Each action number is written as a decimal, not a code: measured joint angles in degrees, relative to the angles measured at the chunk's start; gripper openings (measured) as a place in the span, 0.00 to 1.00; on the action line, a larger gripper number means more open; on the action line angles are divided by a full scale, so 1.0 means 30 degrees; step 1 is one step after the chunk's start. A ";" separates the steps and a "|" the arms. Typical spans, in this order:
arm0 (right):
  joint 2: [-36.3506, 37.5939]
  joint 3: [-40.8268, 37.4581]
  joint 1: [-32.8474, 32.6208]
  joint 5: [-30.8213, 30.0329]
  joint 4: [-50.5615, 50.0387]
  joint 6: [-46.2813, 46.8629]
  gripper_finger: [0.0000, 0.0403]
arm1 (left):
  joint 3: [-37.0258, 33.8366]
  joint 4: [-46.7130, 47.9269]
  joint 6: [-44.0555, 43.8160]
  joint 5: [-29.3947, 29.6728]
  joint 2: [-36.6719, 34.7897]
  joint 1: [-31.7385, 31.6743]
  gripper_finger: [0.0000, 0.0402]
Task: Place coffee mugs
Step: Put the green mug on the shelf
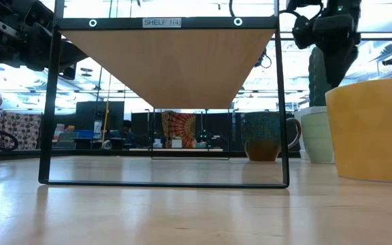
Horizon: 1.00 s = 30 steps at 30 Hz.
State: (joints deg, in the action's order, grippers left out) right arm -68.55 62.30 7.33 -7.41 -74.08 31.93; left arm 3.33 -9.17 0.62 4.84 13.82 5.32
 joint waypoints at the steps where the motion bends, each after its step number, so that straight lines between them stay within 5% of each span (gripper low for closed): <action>1: 0.0000 0.0000 -0.0048 -0.0095 -0.0109 0.0456 0.63 | 0.0000 0.0000 0.0000 0.0007 0.0000 0.0000 0.06; 14: 0.0015 -0.2860 0.0031 -0.0234 -0.0058 0.3530 0.58 | 0.0000 0.0000 0.0000 0.0006 0.0006 0.0004 0.06; 30: 0.0015 -0.5893 0.2996 0.0844 0.3588 0.1683 0.55 | 0.0000 0.0000 0.0000 0.0005 0.0000 0.0000 0.06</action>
State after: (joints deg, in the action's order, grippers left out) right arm -68.51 44.62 16.32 -4.88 -63.31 36.98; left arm 3.33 -9.17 0.62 4.86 13.82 5.32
